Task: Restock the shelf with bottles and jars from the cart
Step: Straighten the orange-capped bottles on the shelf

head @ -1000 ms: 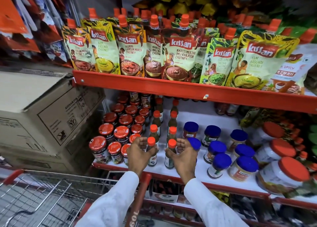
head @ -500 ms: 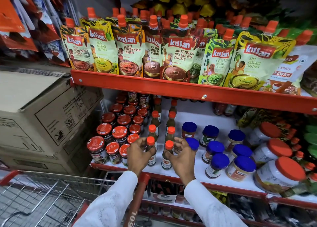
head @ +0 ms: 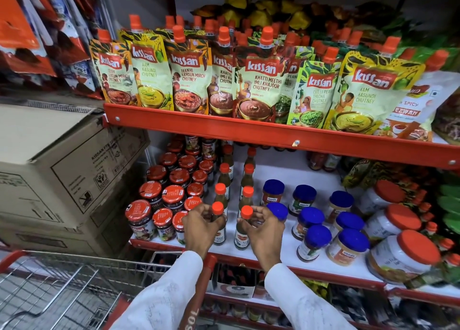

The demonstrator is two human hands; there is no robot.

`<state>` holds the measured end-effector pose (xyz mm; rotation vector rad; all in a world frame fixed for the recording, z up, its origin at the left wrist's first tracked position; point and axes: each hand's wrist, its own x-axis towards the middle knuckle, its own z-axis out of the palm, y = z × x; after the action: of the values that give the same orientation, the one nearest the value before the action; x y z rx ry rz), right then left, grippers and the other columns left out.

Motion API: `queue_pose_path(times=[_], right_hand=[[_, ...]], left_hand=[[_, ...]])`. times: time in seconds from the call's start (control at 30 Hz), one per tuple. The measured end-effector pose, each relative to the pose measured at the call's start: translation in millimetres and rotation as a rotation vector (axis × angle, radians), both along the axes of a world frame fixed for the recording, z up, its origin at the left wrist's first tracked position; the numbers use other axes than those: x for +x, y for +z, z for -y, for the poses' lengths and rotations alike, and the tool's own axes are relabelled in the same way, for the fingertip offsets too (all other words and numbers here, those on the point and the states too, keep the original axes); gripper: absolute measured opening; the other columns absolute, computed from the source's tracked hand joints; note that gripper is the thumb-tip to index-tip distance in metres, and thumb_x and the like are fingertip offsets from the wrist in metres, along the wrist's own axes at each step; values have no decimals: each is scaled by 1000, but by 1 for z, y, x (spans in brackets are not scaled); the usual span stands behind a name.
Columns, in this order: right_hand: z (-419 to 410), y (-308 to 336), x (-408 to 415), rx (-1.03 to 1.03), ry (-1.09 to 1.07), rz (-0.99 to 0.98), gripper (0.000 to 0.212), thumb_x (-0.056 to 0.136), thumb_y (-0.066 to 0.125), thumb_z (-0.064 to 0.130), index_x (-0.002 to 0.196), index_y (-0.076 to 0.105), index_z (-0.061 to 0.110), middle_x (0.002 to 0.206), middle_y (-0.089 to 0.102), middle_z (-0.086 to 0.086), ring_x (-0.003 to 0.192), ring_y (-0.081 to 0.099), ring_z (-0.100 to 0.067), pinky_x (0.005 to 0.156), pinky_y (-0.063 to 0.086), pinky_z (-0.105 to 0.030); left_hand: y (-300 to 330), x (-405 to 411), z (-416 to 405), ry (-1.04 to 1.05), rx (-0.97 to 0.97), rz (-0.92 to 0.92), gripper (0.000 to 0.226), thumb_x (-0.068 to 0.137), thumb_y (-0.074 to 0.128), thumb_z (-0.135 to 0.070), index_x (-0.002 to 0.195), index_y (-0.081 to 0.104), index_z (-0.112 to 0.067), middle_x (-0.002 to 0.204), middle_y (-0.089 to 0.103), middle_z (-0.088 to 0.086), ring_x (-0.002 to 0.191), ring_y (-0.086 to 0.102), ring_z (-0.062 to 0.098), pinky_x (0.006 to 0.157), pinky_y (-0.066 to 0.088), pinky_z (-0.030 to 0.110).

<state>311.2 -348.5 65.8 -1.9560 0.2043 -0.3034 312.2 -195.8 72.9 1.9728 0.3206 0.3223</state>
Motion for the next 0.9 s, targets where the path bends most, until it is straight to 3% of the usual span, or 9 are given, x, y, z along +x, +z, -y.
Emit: queue_pose_path(times=[0.13,0.27,0.53,0.77,0.9], right_hand=[[-1,-1,-2,-8,9,-1,38,67,88,16,102,72,19,88,76,7,80,71,-2,79,60,-24],[-1,1,-4,-11,20,0,36,68,87,16,101,72,18,86,75,9,79,69,0,75,57,-16],[-1,1,-3,-13,28,-9,35,68,87,15,99,72,19,85,76,8,78,71,-2,78,61,-24],[0,5,-4,17,27,-22,34,66,88,13,96,72,19,83,75,9,76,71,-3,78,62,-29],[4,6,-4,9,56,-12,37,66,89,15,98,70,19,85,74,11,78,69,0,79,61,-25]], left_hand=[[1,-1,1,-6,5,-2,20,65,88,-14,77,72,-18,66,71,-11,61,65,-3,59,48,12],[2,-3,1,0,1,6,21,65,89,-14,75,72,-21,65,70,-13,59,64,-9,55,44,0],[3,-5,-1,-9,21,-12,21,66,89,-14,79,72,-18,67,69,-14,59,63,-13,57,46,4],[4,-8,1,-2,28,-5,26,66,90,-15,86,73,-13,73,72,-7,68,68,3,71,58,26],[-1,-11,2,20,47,-6,44,64,92,-21,102,71,-15,93,77,-1,84,70,14,83,58,32]])
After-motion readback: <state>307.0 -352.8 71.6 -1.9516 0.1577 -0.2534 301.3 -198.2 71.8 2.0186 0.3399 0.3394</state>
